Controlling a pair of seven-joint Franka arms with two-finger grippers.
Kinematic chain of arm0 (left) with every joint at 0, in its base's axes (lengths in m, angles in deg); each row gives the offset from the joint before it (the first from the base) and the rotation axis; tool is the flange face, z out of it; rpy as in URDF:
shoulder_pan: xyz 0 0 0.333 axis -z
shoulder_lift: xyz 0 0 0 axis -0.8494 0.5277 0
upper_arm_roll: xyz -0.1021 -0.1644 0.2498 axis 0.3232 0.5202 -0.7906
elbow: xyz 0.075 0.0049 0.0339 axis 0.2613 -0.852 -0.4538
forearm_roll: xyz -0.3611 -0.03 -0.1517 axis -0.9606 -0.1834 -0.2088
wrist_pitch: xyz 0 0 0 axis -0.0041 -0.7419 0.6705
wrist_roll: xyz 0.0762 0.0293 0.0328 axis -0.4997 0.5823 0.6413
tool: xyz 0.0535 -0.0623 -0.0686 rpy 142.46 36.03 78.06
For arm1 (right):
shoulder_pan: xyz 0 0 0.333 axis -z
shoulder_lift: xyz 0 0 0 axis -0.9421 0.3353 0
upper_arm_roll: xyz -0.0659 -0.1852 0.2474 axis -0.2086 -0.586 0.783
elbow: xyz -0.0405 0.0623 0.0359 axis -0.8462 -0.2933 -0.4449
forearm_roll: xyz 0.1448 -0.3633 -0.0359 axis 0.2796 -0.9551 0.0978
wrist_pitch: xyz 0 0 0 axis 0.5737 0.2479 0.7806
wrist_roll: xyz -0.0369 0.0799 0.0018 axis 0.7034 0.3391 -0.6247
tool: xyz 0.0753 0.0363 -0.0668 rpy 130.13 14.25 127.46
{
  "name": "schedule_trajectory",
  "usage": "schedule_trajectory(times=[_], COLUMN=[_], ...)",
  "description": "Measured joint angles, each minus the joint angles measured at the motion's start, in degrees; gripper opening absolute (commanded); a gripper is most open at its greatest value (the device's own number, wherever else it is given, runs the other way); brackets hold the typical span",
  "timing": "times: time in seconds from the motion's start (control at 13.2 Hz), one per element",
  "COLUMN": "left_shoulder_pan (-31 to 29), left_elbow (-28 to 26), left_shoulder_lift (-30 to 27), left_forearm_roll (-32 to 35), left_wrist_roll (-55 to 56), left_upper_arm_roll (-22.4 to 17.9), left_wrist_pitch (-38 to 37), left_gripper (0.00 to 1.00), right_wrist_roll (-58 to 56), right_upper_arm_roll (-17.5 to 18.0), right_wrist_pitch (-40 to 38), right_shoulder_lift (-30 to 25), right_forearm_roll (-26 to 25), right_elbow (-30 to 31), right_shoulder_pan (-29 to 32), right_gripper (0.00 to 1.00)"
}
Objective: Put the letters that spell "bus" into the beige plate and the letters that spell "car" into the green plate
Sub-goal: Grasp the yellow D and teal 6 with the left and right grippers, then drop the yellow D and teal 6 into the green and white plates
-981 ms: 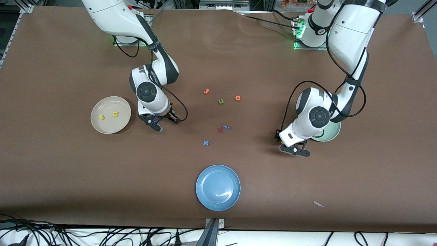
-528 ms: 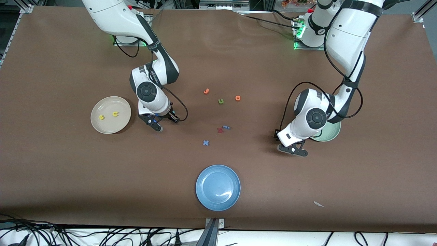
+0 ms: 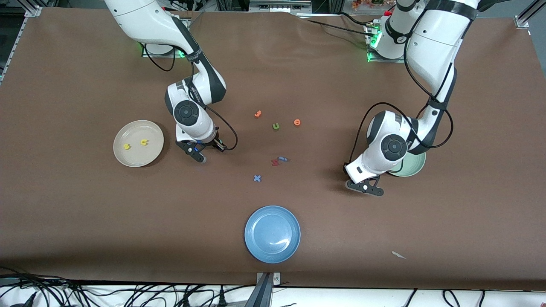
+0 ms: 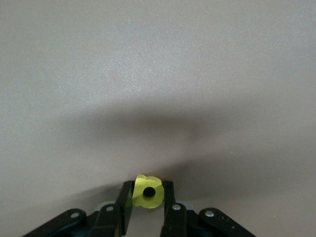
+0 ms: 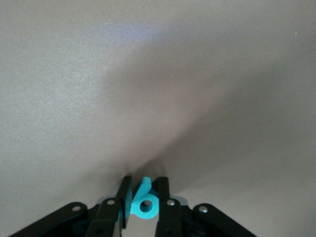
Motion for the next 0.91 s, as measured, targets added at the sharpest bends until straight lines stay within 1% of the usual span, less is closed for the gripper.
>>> schedule_trajectory(times=[0.08,0.15,0.3,0.45,0.53,0.6,0.68,0.75,0.83,0.91], left_shoulder_pan=[-0.02,-0.13,-1.16,-3.79,-5.37,-7.00,-8.51,-9.75,-10.69,-11.39], left_elbow=[0.28,0.84,1.85,1.76,1.12,-0.11,-2.06,-4.60,-7.33,-9.78], left_shoulder_lift=[-0.19,-0.92,-4.51,-8.99,-10.62,-11.84,-12.74,-13.47,-13.95,-14.22], left_forearm_roll=[0.09,0.14,0.89,2.69,2.89,2.90,2.90,2.90,2.90,2.90], left_wrist_roll=[0.00,-0.03,-0.85,-5.35,-8.11,-10.87,-13.13,-14.44,-14.98,-14.99], left_upper_arm_roll=[-0.06,-0.23,-0.69,-0.96,-1.23,-1.46,-1.68,-1.92,-2.07,-2.07], left_wrist_pitch=[-0.37,-2.31,-10.03,-16.21,-17.80,-18.57,-18.79,-18.85,-18.82,-18.55], left_gripper=[0.00,0.00,0.00,0.00,0.00,0.00,0.00,0.16,0.44,0.99], right_wrist_roll=[0.00,0.00,0.00,0.00,-0.06,-0.73,-2.59,-5.56,-9.47,-14.27], right_upper_arm_roll=[0.00,-0.01,-0.10,-0.31,-0.79,-1.70,-2.63,-3.28,-3.74,-4.52], right_wrist_pitch=[0.03,0.07,0.17,-0.33,-2.71,-7.84,-14.71,-21.78,-27.75,-32.14], right_shoulder_lift=[0.00,0.00,-0.01,-0.16,-0.30,-0.46,-0.62,-0.86,-1.28,-1.90], right_forearm_roll=[0.00,0.00,0.00,0.00,0.00,0.00,0.00,0.00,0.00,-0.01], right_elbow=[0.00,-0.02,-0.35,-1.33,-2.82,-5.61,-9.36,-13.28,-16.42,-18.27], right_shoulder_pan=[0.00,0.01,0.03,0.12,0.16,0.31,0.95,2.41,4.50,6.65], right_gripper=[0.05,0.05,0.05,0.05,0.05,0.05,0.04,0.04,0.04,0.04])
